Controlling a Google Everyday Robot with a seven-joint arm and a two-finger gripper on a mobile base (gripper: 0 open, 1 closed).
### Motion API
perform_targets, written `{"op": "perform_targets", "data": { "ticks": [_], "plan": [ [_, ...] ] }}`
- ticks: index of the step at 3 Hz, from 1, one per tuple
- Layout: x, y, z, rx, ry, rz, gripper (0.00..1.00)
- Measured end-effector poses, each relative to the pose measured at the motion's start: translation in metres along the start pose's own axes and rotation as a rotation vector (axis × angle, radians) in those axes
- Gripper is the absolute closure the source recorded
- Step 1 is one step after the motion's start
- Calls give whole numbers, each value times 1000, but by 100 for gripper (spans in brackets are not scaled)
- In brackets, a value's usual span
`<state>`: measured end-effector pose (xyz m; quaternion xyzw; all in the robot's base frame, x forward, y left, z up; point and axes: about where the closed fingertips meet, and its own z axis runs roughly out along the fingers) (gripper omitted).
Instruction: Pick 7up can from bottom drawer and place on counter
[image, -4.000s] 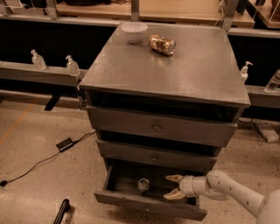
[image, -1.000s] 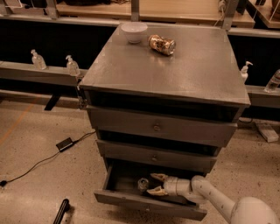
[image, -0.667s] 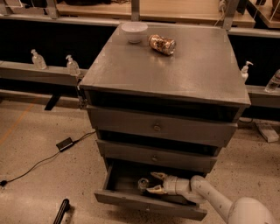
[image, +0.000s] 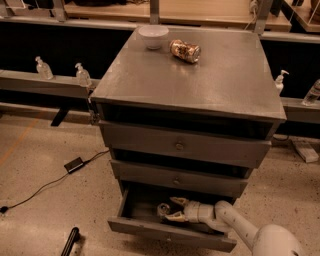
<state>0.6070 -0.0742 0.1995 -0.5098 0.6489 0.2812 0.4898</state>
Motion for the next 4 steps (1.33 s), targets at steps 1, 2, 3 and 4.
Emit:
{"op": "perform_targets", "data": {
  "ticks": [1, 2, 3, 4],
  "plan": [
    [4, 4, 8, -30, 0, 16, 42],
    [6, 6, 12, -50, 2, 24, 42],
    [6, 6, 19, -75, -3, 28, 41],
    [4, 7, 25, -96, -17, 33, 54]
  ]
}}
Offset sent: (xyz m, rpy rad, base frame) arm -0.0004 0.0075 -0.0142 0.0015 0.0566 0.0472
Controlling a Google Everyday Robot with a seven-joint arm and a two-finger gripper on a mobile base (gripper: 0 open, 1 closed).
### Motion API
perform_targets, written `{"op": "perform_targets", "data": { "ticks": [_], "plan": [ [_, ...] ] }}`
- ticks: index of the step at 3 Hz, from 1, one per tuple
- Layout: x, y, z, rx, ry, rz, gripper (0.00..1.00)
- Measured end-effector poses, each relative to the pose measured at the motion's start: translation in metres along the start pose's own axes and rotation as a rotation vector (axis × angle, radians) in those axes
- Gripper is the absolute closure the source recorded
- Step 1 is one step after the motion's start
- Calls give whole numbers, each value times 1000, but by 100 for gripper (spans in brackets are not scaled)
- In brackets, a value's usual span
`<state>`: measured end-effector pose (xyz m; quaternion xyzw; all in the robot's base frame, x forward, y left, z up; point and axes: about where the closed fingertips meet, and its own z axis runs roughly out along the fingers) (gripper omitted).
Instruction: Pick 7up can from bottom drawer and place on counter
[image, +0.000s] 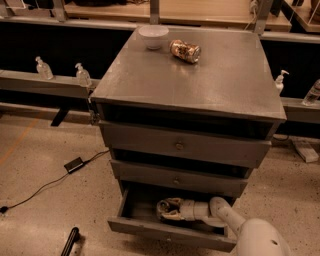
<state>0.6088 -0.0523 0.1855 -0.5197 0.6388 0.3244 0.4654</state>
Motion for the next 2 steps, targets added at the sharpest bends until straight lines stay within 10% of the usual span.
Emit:
{"op": "perform_targets", "data": {
  "ticks": [2],
  "plan": [
    [-1, 5, 8, -16, -29, 20, 70]
  ]
}}
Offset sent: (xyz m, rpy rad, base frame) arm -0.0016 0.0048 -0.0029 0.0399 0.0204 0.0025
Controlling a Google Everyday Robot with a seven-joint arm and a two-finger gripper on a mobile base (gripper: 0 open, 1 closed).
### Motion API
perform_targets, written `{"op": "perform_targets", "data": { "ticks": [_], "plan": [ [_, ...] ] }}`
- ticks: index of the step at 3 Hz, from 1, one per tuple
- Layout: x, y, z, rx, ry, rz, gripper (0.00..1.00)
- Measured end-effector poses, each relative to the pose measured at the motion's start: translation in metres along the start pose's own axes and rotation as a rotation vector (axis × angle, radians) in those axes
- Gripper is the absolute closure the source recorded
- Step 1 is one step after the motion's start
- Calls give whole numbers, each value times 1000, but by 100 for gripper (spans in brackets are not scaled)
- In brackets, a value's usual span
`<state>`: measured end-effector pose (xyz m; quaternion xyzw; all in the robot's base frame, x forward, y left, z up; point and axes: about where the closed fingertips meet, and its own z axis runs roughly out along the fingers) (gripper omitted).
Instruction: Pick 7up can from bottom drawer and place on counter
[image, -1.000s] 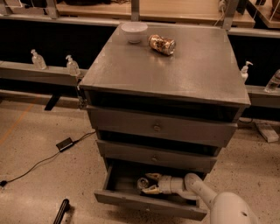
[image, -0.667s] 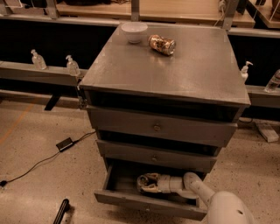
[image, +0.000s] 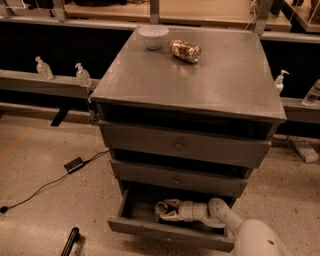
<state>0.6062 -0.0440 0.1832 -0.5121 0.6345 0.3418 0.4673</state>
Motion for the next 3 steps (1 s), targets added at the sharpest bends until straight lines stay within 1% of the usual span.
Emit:
{"op": "perform_targets", "data": {
  "ticks": [1, 2, 3],
  "plan": [
    [-29, -9, -32, 59, -40, -47, 96],
    [-69, -18, -84, 153, -52, -102, 100],
    [-115, -11, -146, 237, -40, -149, 100]
  ]
}}
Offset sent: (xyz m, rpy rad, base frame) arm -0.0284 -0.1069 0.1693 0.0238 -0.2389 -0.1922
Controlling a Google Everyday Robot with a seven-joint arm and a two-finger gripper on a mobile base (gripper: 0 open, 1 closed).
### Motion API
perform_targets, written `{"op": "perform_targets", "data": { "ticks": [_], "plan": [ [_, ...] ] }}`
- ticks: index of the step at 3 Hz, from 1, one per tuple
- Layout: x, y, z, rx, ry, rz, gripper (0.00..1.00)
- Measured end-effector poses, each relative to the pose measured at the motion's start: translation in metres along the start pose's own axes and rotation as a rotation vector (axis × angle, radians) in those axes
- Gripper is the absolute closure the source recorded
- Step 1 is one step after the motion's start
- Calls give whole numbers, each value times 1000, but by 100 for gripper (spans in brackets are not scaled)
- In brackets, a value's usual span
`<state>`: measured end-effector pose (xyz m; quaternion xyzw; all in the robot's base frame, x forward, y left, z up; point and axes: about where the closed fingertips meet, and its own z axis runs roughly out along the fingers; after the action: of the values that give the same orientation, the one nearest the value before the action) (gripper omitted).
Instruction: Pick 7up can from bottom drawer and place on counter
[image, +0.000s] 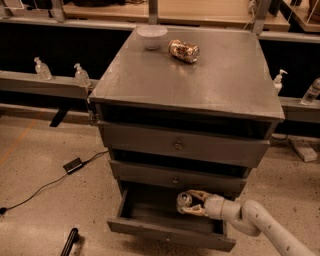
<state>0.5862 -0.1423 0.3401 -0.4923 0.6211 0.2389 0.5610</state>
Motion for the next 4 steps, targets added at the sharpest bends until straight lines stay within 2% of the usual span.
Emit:
{"op": "perform_targets", "data": {
  "ticks": [1, 2, 3, 4],
  "plan": [
    [-51, 13, -50, -19, -3, -23, 100],
    [-47, 11, -41, -24, -6, -17, 100],
    [-56, 9, -39, -56, -25, -8, 100],
    [-111, 0, -58, -61, -60, 0, 100]
  ]
}}
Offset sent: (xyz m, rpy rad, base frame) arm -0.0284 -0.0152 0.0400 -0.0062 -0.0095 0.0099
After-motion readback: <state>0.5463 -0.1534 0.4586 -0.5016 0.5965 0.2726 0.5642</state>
